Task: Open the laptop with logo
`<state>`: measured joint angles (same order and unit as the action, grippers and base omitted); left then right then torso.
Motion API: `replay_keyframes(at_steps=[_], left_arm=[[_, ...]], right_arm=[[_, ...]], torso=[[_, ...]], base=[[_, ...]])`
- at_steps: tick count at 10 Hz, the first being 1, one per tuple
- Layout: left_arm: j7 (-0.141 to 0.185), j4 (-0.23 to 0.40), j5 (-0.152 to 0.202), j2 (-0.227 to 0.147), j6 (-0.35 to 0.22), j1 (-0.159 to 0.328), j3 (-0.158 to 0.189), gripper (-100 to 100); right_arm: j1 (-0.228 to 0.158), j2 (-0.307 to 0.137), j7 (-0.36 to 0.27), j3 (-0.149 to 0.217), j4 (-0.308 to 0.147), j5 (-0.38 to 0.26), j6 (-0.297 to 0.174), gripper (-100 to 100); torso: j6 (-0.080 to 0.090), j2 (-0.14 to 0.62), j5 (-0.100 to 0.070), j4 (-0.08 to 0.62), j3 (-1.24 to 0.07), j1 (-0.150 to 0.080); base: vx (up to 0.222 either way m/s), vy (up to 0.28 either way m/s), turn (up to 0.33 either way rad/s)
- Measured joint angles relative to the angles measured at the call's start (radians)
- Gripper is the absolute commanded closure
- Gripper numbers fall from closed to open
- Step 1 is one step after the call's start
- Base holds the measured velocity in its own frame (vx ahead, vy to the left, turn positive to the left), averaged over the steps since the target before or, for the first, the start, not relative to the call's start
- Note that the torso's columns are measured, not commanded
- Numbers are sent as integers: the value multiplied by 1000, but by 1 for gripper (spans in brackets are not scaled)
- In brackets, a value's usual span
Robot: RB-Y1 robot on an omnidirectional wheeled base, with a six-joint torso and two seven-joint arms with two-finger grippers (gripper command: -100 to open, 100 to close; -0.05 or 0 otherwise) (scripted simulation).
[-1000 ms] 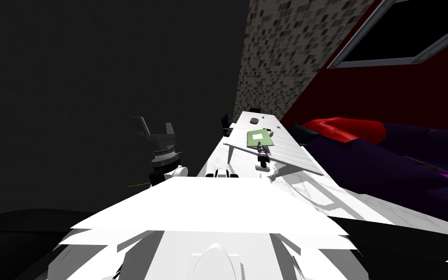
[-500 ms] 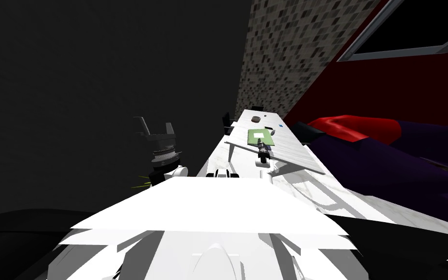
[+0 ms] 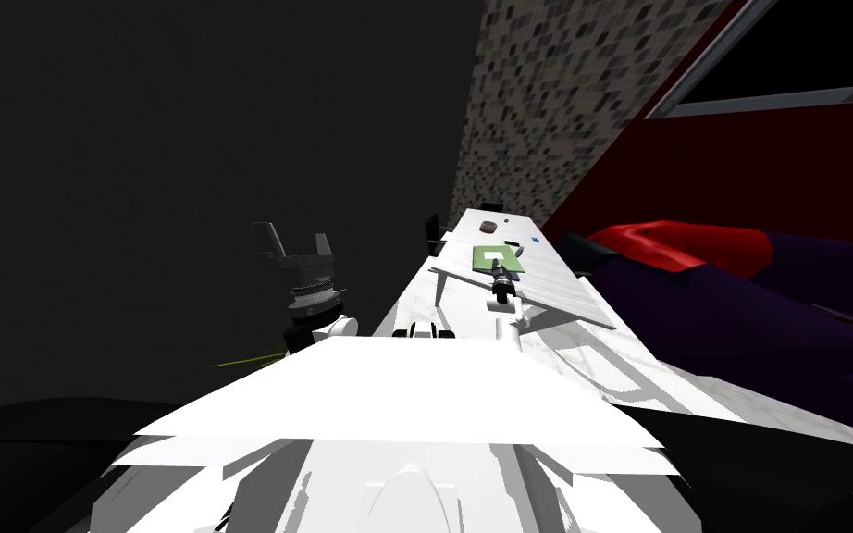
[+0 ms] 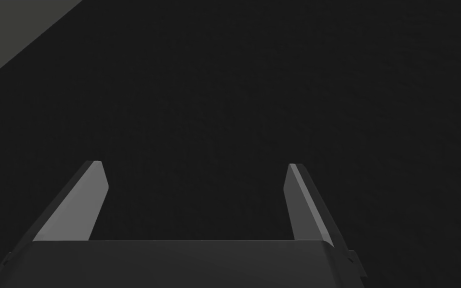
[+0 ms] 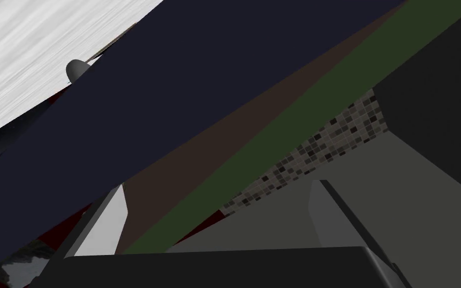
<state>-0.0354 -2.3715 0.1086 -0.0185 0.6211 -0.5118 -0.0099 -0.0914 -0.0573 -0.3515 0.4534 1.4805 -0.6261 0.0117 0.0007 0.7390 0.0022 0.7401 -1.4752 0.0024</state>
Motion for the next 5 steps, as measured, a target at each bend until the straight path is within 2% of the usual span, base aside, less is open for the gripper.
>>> replay_keyframes(at_steps=[5], left_arm=[[0, 0, 0, 0, 0, 0, 0, 0]], right_arm=[[0, 0, 0, 1, 0, 0, 0, 0]], torso=[[-1, -1, -2, -2, -1, -3]], base=[[0, 0, 0]])
